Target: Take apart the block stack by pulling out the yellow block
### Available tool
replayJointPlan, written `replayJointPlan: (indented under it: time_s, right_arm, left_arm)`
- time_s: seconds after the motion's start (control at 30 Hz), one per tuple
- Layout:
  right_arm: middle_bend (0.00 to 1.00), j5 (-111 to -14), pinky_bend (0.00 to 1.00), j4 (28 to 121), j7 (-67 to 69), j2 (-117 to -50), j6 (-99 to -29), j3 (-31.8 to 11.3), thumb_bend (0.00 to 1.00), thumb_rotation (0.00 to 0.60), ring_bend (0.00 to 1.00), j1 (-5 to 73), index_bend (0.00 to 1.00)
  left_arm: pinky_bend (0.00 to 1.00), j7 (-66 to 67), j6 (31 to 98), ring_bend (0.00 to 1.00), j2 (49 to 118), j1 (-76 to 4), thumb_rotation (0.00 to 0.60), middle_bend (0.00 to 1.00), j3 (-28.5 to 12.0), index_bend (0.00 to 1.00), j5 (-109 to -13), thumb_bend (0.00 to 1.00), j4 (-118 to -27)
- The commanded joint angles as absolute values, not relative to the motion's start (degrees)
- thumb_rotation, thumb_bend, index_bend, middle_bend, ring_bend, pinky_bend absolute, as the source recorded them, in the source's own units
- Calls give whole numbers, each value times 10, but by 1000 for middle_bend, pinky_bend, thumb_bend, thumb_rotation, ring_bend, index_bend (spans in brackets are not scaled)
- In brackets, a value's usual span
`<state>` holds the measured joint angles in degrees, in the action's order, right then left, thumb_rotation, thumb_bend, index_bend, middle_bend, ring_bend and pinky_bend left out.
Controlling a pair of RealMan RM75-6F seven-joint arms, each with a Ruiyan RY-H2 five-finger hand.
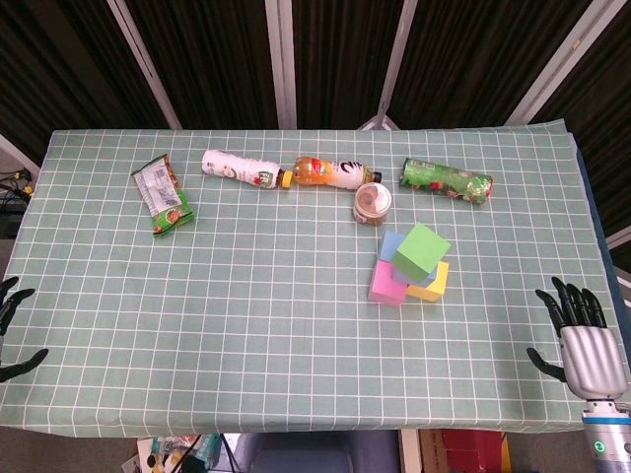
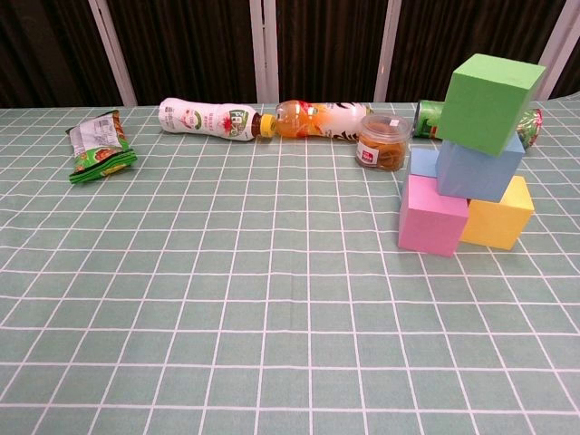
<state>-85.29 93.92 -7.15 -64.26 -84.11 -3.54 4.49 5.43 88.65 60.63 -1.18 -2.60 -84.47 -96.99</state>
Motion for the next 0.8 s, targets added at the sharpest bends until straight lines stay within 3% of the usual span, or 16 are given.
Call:
replayJointPlan:
  time_s: [0.03,0.8]
  right_arm:
    - [18,-852,61,940,-74,-643,-838,-34,221,600,0,47,160]
    - [18,-851,49,941,-15,-635,-830,-34,221,600,0,48,145]
  left_arm:
    - [0,54,890,0,605,-10,600,74,-26,201,-846,187,-972]
    - [0,66,915,0,608,3,600,74,-22,201,-861,187,-978]
